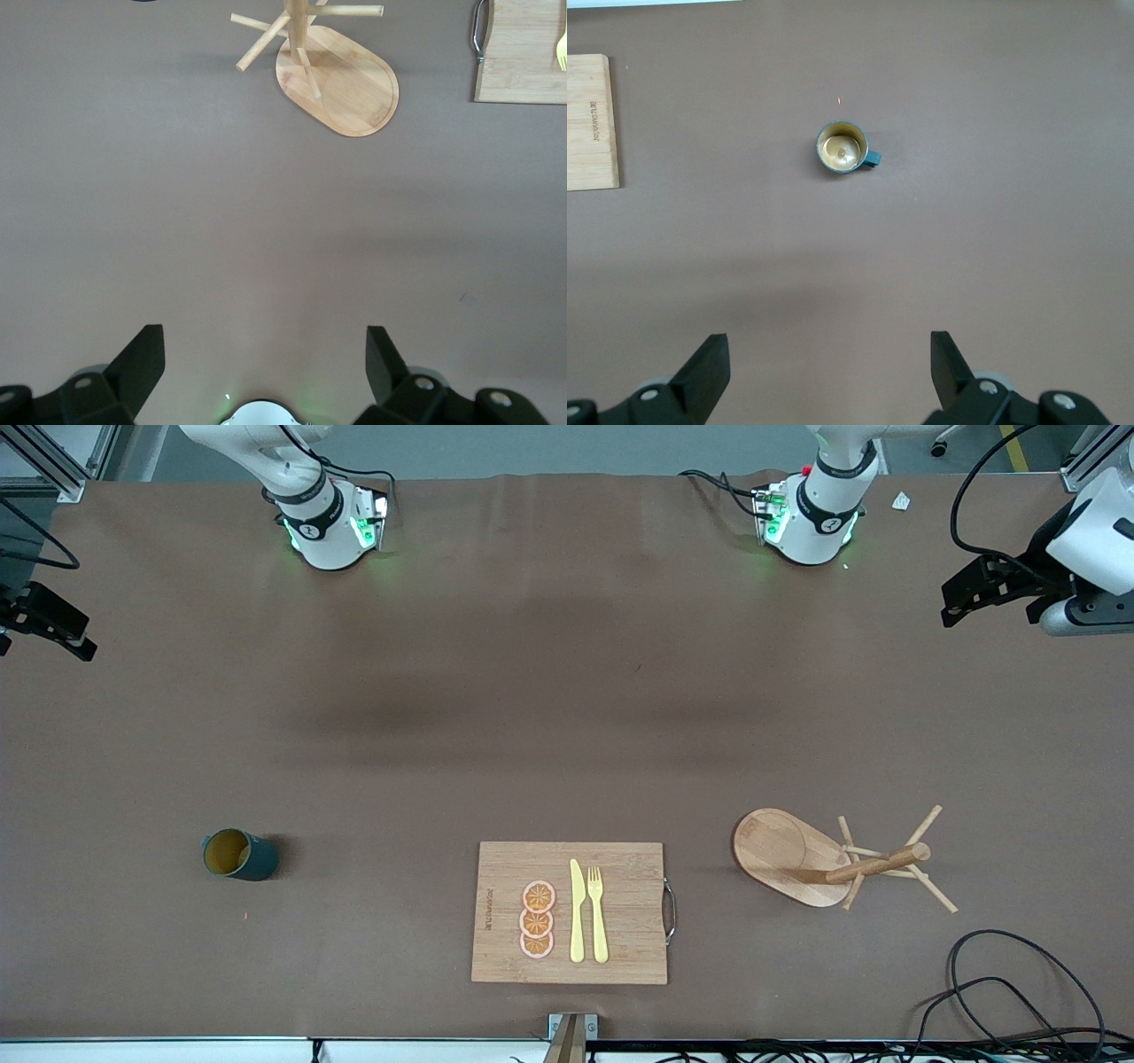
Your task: Pass cup and hang on rack
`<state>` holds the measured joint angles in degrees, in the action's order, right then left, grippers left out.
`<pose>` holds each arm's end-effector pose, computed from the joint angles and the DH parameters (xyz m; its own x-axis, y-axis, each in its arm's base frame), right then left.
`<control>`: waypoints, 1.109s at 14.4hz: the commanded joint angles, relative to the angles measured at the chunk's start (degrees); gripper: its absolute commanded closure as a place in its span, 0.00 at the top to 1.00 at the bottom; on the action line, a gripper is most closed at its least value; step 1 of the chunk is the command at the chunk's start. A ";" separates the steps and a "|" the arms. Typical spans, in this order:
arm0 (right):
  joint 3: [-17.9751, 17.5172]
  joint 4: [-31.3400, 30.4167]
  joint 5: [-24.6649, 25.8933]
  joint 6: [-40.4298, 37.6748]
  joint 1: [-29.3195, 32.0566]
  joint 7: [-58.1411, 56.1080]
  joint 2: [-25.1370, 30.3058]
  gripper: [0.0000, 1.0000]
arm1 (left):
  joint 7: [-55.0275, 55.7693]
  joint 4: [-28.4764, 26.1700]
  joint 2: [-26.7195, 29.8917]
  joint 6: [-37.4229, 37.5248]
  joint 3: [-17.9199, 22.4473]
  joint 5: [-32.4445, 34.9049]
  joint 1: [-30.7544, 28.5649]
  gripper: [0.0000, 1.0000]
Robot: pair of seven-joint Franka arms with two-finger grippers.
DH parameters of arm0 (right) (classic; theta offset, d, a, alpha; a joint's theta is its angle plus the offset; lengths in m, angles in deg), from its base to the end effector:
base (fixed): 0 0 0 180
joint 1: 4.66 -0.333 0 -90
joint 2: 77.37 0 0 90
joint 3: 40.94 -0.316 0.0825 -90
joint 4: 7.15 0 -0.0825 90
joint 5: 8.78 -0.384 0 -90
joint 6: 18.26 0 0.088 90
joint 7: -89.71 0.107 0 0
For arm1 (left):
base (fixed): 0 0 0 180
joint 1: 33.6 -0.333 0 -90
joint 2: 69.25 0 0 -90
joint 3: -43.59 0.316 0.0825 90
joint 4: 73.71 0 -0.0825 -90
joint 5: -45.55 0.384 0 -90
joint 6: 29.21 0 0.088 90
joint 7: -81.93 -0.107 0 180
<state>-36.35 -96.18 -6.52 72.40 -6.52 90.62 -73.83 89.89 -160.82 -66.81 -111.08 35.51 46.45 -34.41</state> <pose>0.5356 -0.0313 0.6672 0.9939 -0.0631 0.0904 -0.0663 -0.9973 0.0329 0.5222 -0.0666 0.6587 0.9988 0.0148 -0.0458 0.0135 -0.9995 -0.0282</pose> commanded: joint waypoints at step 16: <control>-0.89 0.25 -4.09 16.61 -1.57 0.84 -18.01 1.00 | -1.10 1.42 -0.77 0.57 0.00 0.24 -0.33 1.00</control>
<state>-37.16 -97.07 -8.26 84.02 -7.19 90.62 -87.25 89.89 -160.78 -66.91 -111.08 35.56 46.45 -34.54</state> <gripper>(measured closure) 0.000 0.000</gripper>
